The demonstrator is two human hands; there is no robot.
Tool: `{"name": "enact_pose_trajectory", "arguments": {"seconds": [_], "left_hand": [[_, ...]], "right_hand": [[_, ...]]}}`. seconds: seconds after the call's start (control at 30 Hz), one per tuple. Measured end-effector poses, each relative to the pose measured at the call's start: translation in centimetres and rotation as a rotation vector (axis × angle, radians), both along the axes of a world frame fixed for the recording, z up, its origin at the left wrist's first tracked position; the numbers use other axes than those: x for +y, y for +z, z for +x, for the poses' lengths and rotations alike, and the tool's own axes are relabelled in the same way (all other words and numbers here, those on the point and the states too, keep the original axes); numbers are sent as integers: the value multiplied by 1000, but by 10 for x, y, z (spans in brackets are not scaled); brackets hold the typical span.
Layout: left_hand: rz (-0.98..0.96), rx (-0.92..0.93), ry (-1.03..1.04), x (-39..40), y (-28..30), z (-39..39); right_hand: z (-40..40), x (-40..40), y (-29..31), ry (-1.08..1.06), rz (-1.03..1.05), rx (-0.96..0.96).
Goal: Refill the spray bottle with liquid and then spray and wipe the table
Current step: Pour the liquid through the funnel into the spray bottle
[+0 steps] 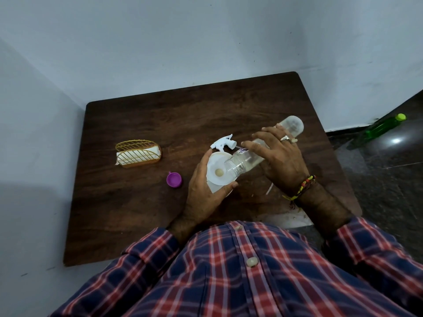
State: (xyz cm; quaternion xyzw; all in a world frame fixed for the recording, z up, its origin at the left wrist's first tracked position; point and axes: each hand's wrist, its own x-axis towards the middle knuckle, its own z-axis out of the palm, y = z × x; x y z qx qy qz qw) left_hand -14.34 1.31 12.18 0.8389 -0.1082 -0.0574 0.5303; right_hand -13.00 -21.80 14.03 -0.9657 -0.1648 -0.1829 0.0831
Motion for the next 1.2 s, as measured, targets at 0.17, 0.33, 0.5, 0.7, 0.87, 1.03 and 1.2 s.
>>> {"name": "enact_pose_trajectory", "arguments": {"seconds": [0.17, 0.33, 0.5, 0.7, 0.87, 1.03, 1.2], "left_hand": [[6, 2, 0, -1, 1, 0], [9, 4, 8, -1, 0, 0], [14, 2, 5, -1, 0, 1], [24, -1, 9, 0, -1, 1], [17, -13, 9, -1, 0, 1], [8, -35, 5, -1, 2, 1], [7, -15, 12, 0, -1, 1]], "right_hand": [[1, 0, 0, 2, -4, 5], [1, 0, 0, -4, -22, 15], [1, 0, 0, -5, -29, -6], [2, 0, -2, -9, -23, 2], [2, 0, -2, -8, -16, -13], [2, 1, 0, 3, -17, -43], [2, 1, -1, 9, -11, -43]]}}
